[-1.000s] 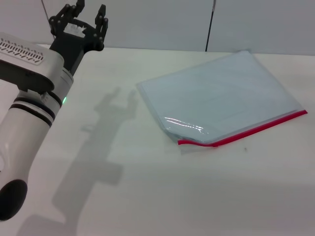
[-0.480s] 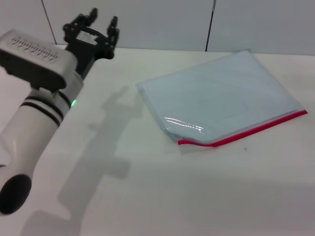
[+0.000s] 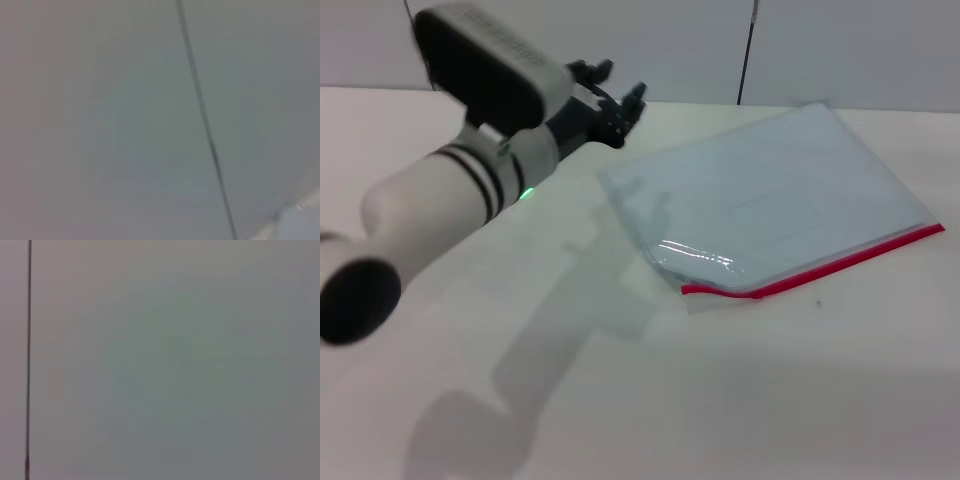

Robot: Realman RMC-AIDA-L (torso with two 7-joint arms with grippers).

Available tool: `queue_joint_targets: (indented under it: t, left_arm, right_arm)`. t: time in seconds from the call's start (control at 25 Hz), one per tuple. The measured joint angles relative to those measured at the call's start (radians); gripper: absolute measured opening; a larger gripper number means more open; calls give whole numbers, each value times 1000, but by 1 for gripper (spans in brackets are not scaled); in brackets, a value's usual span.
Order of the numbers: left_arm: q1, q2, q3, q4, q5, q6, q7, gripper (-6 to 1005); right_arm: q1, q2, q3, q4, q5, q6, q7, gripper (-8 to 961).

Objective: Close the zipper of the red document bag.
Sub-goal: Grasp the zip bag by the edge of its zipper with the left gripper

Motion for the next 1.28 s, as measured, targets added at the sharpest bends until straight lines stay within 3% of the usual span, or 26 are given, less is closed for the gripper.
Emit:
queue_joint_targets:
  t: [0.28,0.52,0.56,0.88,1.28]
  left_arm:
    - [-21,-15,-94,-173,0,-419,121,452]
    - [-69,-34,-140,-211,0,-637,164,453]
    - [-90,-41,-151,-223,0,-723,187,453]
    - [-176,-53,-166,-222,19,-944,205,454]
    - [-215,-55,-164,-220,38,-1051,197,455]
  right_arm:
    - [5,0,0,1,0,-3,2,665]
    - [15,-1,-4,8,-5,-21,4,665]
    - [19,-1,-5,10,-5,-23,4,665]
    - [29,-2,-8,11,-7,-25,4,665]
    - [35,-2,-5,11,-7,-27,5,665]
